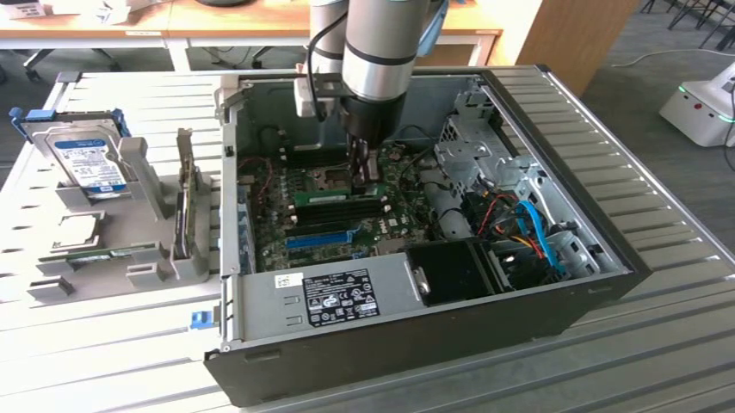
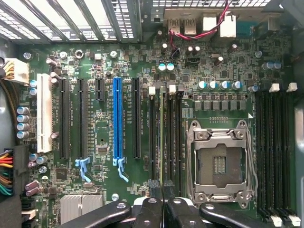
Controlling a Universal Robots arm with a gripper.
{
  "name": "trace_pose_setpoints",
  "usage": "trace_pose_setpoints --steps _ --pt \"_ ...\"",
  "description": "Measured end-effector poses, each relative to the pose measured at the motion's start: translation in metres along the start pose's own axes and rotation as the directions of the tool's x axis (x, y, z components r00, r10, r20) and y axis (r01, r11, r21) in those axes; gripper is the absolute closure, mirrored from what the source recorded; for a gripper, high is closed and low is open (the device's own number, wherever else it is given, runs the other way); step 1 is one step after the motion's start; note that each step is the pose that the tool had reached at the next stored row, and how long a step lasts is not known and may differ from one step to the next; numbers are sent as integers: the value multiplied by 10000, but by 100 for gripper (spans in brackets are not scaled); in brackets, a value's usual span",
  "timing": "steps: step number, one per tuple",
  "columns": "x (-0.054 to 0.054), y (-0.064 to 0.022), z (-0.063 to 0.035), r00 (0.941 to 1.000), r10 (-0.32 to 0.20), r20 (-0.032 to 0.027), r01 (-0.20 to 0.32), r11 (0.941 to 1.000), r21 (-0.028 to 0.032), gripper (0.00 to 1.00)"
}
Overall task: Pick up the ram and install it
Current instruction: 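Insert the ram into the slot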
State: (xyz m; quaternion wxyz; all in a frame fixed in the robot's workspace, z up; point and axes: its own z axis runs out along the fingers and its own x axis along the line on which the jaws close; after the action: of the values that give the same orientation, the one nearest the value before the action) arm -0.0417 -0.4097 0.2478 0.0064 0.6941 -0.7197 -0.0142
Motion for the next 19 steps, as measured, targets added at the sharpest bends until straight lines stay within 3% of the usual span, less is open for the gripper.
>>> trace_pose_setpoints --steps 8,19 --pt "1 -2 56 10000 13 0 -13 10000 0 88" --pt "12 -2 58 10000 14 0 -14 10000 0 88"
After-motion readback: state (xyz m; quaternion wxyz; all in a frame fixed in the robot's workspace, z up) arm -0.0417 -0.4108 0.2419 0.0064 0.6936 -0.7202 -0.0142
